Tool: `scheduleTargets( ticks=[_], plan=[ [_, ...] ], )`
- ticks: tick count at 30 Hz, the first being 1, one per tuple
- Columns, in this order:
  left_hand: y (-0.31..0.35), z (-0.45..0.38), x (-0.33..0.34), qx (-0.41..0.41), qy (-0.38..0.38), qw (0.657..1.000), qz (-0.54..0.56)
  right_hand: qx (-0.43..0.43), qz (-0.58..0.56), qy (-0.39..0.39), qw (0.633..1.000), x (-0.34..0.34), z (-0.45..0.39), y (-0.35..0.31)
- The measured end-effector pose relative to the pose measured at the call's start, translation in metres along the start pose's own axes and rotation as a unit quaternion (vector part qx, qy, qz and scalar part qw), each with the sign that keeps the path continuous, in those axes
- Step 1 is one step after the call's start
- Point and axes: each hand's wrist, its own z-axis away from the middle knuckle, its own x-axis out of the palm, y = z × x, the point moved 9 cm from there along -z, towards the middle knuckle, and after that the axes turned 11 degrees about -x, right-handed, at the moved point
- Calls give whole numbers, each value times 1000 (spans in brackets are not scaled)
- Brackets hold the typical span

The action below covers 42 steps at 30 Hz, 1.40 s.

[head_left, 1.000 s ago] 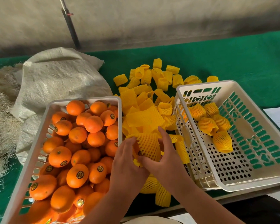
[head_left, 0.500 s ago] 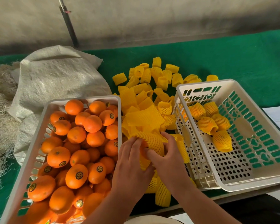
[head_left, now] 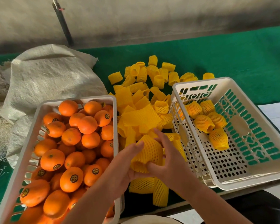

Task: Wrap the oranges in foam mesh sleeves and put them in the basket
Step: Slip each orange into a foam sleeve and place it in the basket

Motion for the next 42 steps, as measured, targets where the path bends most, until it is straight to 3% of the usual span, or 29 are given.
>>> scheduleTargets(
  ticks=[3,6,10,14,16,17,20,21,25,29,36,42],
  plan=[
    [4,-4,-4,41,30,999,-11,-10,-3,-49,999,3,2,3],
    [6,-9,-5,78,63,995,-12,70,-74,-51,994,-4,9,20],
    [6,-13,9,111,74,990,-48,115,-190,-5,975,-6,11,30],
    [9,-13,19,134,81,963,-219,117,-204,99,967,-33,10,38],
    [13,-10,9,157,120,919,-342,113,-220,120,962,-51,11,42],
    [15,-9,0,170,156,877,-421,115,-225,136,958,-65,12,46],
    [9,-11,-17,206,225,710,-635,127,-213,213,945,-121,18,67],
    [3,-14,-20,210,232,672,-672,135,-190,241,942,-142,21,78],
    [-14,-19,-21,252,232,580,-739,211,-5,298,931,-217,41,143],
    [-7,-18,-19,273,268,595,-707,300,142,271,903,-258,58,210],
    [-4,-19,-12,287,282,570,-716,392,245,180,869,-288,54,269],
    [-6,-22,-18,280,289,571,-715,444,286,95,844,-293,62,297]
  ],
)
